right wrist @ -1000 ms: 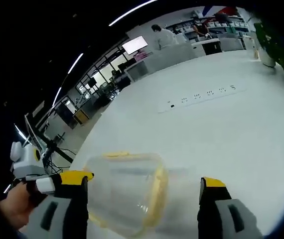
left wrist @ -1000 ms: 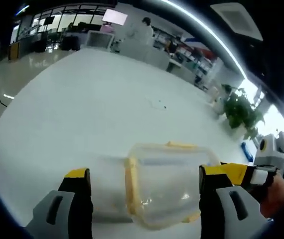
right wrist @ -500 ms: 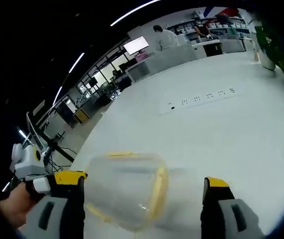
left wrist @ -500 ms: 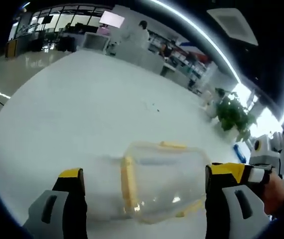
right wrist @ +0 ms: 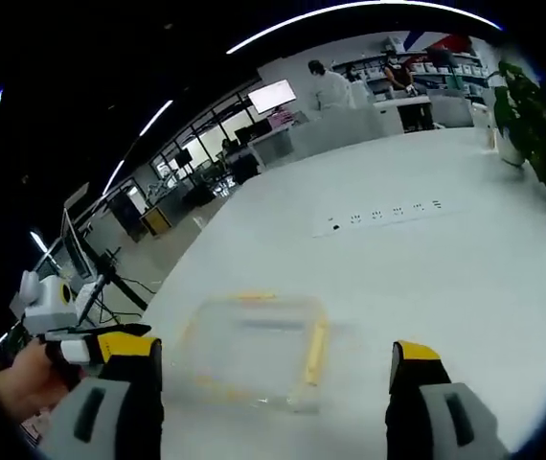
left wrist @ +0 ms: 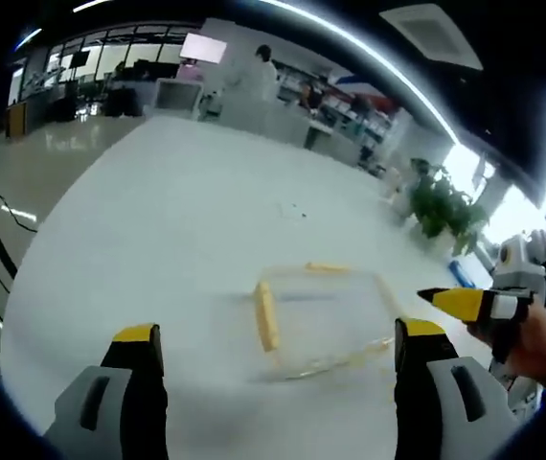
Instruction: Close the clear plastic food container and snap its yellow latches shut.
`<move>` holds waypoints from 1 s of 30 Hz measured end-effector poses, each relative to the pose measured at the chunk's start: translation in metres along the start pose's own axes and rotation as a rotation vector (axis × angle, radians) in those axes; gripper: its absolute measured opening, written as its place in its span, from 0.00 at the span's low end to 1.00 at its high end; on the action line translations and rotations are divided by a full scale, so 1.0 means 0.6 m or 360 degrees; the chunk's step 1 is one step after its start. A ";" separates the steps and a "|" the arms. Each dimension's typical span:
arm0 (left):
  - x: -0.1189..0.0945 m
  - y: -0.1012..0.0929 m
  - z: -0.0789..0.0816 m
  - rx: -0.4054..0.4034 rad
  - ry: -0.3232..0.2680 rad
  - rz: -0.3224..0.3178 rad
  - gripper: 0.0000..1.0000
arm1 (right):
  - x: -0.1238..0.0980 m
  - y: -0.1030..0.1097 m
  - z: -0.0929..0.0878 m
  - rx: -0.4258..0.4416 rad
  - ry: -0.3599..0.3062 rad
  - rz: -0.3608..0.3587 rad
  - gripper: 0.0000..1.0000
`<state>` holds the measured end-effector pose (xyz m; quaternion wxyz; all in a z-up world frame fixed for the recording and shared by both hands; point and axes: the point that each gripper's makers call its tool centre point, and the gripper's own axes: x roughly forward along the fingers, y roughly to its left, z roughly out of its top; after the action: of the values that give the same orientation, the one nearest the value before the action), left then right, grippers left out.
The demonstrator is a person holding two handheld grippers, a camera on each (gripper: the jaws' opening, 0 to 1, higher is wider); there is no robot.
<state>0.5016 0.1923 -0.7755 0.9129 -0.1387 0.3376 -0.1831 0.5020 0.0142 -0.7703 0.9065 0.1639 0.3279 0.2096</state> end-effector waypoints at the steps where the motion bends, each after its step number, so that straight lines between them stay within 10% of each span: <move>1: -0.007 0.000 0.001 0.0012 -0.0004 0.0001 0.99 | -0.009 0.004 0.002 -0.0008 -0.0012 -0.0001 1.00; 15: -0.128 -0.025 0.009 0.0186 -0.0032 -0.0024 0.99 | -0.120 0.043 -0.002 -0.0127 -0.0056 -0.0050 1.00; 30: -0.284 -0.025 -0.053 0.0297 0.0032 -0.0038 0.94 | -0.287 0.067 -0.081 -0.0311 -0.0019 -0.0069 1.00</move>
<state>0.3563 0.2475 -0.6968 0.9161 -0.0552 0.3266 -0.2260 0.3390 -0.0276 -0.6979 0.9244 0.0688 0.3039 0.2198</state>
